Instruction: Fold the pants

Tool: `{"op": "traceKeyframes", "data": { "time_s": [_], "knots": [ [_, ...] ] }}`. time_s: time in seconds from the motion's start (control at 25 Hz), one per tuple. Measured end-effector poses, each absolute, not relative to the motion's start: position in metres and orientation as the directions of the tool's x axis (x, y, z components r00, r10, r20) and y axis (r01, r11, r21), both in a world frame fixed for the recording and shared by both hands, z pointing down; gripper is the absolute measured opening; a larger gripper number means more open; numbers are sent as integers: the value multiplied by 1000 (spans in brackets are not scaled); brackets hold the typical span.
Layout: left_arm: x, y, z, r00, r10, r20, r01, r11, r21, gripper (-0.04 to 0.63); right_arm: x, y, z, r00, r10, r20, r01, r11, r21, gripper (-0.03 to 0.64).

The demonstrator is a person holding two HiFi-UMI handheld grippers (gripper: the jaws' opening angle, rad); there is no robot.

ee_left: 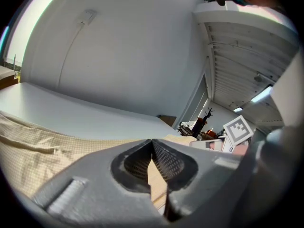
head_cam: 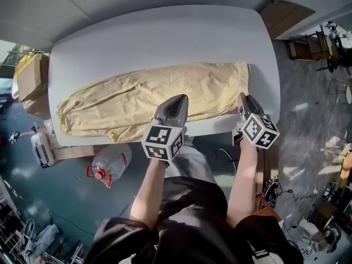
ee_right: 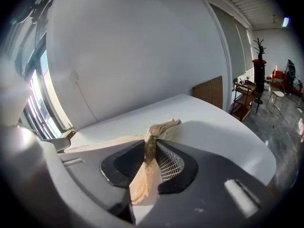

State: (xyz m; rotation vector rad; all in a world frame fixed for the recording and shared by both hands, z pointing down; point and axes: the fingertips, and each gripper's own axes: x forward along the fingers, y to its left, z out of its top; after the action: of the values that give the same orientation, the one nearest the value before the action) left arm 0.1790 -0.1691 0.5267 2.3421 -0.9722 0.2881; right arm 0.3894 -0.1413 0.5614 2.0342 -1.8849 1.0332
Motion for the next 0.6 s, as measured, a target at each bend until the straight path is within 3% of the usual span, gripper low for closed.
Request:
{"op": "traceKeyframes", "data": {
  "time_s": [0.6],
  "knots": [
    [42, -186, 499, 613, -709, 348, -774, -450, 445, 5, 298, -176, 496, -72, -862, 502, -962, -73, -264, 80]
  ]
}}
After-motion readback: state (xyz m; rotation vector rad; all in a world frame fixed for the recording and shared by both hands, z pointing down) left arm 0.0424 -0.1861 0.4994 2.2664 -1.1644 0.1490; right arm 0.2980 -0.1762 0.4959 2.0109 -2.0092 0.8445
